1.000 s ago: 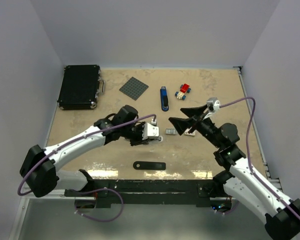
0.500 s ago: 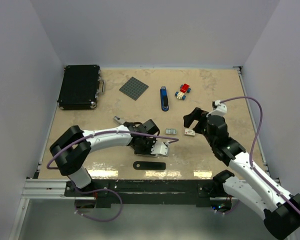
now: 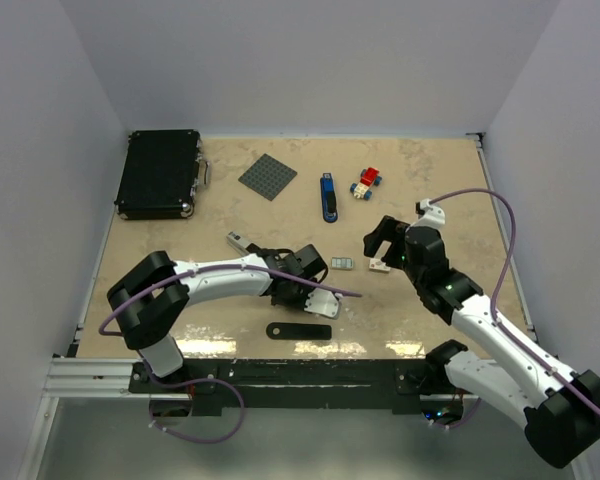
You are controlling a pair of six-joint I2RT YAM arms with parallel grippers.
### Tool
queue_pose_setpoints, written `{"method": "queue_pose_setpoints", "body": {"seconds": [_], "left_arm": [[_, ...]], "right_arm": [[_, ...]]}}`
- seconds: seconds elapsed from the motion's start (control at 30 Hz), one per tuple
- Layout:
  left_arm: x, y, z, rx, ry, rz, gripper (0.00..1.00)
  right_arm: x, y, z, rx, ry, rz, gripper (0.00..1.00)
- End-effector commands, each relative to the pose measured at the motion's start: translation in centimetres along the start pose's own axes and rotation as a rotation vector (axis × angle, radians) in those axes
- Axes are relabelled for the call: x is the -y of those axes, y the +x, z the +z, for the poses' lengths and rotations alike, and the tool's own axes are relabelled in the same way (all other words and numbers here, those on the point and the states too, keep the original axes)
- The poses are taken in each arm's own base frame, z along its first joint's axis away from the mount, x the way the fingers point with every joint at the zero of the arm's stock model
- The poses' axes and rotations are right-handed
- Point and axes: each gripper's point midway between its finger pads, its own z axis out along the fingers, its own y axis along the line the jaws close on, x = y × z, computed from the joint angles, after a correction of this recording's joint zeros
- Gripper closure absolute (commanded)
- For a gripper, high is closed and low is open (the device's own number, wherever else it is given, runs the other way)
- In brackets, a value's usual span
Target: Load the staples into the stapler
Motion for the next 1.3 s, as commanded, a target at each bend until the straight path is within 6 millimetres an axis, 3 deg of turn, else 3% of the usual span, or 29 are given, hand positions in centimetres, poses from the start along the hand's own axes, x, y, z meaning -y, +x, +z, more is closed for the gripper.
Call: {"method": "queue_pose_setpoints", "body": {"seconds": [0.0, 0.03, 0.07, 0.33, 0.37, 0.47, 0.63, 0.7, 0.73, 0.8, 0.83, 0.87, 0.9, 0.93, 0.97, 1.0, 1.03, 1.1, 1.13, 1.27], "left_arm": [[0.1, 2.6, 0.9, -0.108, -0.020, 0.039, 0.75], [0.1, 2.5, 0.9, -0.102, -0.022, 0.036, 0.71], [0.1, 2.4, 0.8, -0.096, -0.025, 0.034, 0.60], [-1.6, 1.7, -0.8, -0.059, -0.114, 0.017, 0.27], [-2.0, 1.3, -1.5, -0.040, -0.138, 0.010, 0.19], [-2.9, 0.6, -2.7, 0.006, -0.198, -0.002, 0.08], [-3.4, 0.6, -2.8, 0.013, -0.239, -0.025, 0.07], [-4.0, -0.3, -3.6, 0.068, -0.271, -0.111, 0.07], [-4.3, -0.8, -4.0, 0.103, -0.287, -0.150, 0.07], [-5.7, -2.2, -6.1, 0.245, -0.358, -0.316, 0.07], [-5.5, -2.0, -6.3, 0.280, -0.366, -0.377, 0.07], [-6.1, -2.2, -8.1, 0.351, -0.411, -0.442, 0.07], [-7.2, -1.9, -9.1, 0.428, -0.456, -0.584, 0.07], [-6.7, -1.0, -9.0, 0.448, -0.460, -0.655, 0.07], [-7.1, -0.7, -11.0, 0.525, -0.499, -0.724, 0.07], [-7.9, 0.2, -12.0, 0.605, -0.517, -0.852, 0.07], [-7.2, 1.4, -11.5, 0.620, -0.518, -0.914, 0.07], [-7.7, 3.1, -13.9, 0.721, -0.594, -1.051, 0.07], [-7.2, 4.0, -13.5, 0.719, -0.605, -1.091, 0.07], [-7.0, 6.7, -15.7, 0.806, -0.708, -1.228, 0.06]], "right_arm": [[-1.4, -2.2, -0.2, 0.042, -0.027, -0.011, 0.01], [-1.6, -2.2, -0.2, 0.039, -0.038, -0.012, 0.01], [-1.8, -2.2, -0.2, 0.038, -0.047, -0.022, 0.01], [-2.4, -1.9, 0.1, 0.014, -0.076, -0.038, 0.02], [-2.5, -1.9, 0.0, 0.013, -0.081, -0.042, 0.01], [-2.5, -1.8, 0.1, 0.002, -0.073, -0.054, 0.01], [-3.0, -1.3, 0.3, -0.031, -0.096, -0.073, 0.01], [-3.8, -1.2, 0.6, -0.046, -0.137, -0.123, 0.02], [-5.1, -0.7, 0.3, -0.085, -0.207, -0.137, 0.02], [-5.8, 0.5, 0.7, -0.136, -0.255, -0.180, 0.02], [-6.6, 1.5, 0.6, -0.180, -0.308, -0.195, 0.02], [-7.1, 1.9, 0.7, -0.194, -0.337, -0.220, 0.02], [-7.6, 3.5, 0.9, -0.247, -0.355, -0.247, 0.04], [-8.0, 4.3, 0.9, -0.273, -0.367, -0.267, 0.04], [-8.7, 4.8, 0.8, -0.293, -0.387, -0.312, 0.05], [-9.6, 7.2, 0.8, -0.355, -0.407, -0.367, 0.08], [-10.4, 7.6, 0.7, -0.366, -0.421, -0.396, 0.10], [-11.6, 10.0, 0.2, -0.418, -0.458, -0.481, 0.18], [-12.0, 11.1, 0.6, -0.450, -0.460, -0.509, 0.21], [-13.6, 14.2, 0.2, -0.516, -0.520, -0.607, 0.32]]}}
